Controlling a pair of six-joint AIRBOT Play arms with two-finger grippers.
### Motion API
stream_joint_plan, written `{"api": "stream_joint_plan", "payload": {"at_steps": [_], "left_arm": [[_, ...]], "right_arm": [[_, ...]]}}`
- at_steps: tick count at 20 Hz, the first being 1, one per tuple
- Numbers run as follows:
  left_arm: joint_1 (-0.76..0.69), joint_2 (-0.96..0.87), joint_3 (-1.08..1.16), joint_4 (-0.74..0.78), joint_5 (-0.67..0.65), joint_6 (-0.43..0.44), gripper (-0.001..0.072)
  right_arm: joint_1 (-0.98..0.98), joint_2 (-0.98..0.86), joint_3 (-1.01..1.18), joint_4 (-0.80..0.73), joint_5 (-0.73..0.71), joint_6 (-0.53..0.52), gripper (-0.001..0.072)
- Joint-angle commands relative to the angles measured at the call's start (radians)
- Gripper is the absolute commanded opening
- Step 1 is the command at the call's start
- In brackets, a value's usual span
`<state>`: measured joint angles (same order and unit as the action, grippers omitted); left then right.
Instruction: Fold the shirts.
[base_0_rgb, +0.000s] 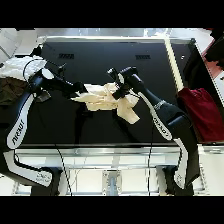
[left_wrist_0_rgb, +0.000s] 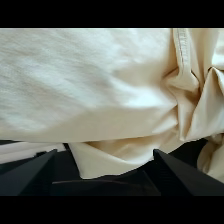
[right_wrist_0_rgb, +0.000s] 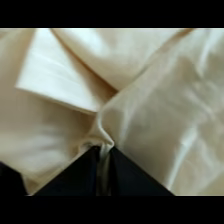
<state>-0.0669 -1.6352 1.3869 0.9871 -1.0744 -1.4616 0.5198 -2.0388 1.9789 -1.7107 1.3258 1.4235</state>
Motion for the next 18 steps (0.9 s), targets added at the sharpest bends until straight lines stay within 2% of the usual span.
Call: {"api": "stream_joint_plan", "payload": {"at_steps": [1,7,10,14,18], "left_arm": [[0.0,0.0,-0.001,0.0,0.002,0.011,0.0706],[0.0,-0.006,-0.024,0.0,0.023,0.011,0.0705],[-0.001,-0.031,-0.055,-0.001,0.07,0.011,0.0705],[-0.019,-0.067,-0.061,-0.039,0.066,0.011,0.0705],[-0.075,-0.077,-0.061,-0.038,0.169,0.003,0.0705]], "right_arm": [[-0.022,-0.017,0.026,-0.168,0.091,0.065,0.0017],[-0.153,0.014,0.026,-0.168,0.293,0.089,0.0016],[-0.172,0.078,0.027,-0.157,0.267,0.095,0.0015],[-0.172,0.133,0.055,-0.145,0.255,0.09,0.0015],[-0.172,0.148,0.055,-0.142,0.254,0.09,0.0015]]}}
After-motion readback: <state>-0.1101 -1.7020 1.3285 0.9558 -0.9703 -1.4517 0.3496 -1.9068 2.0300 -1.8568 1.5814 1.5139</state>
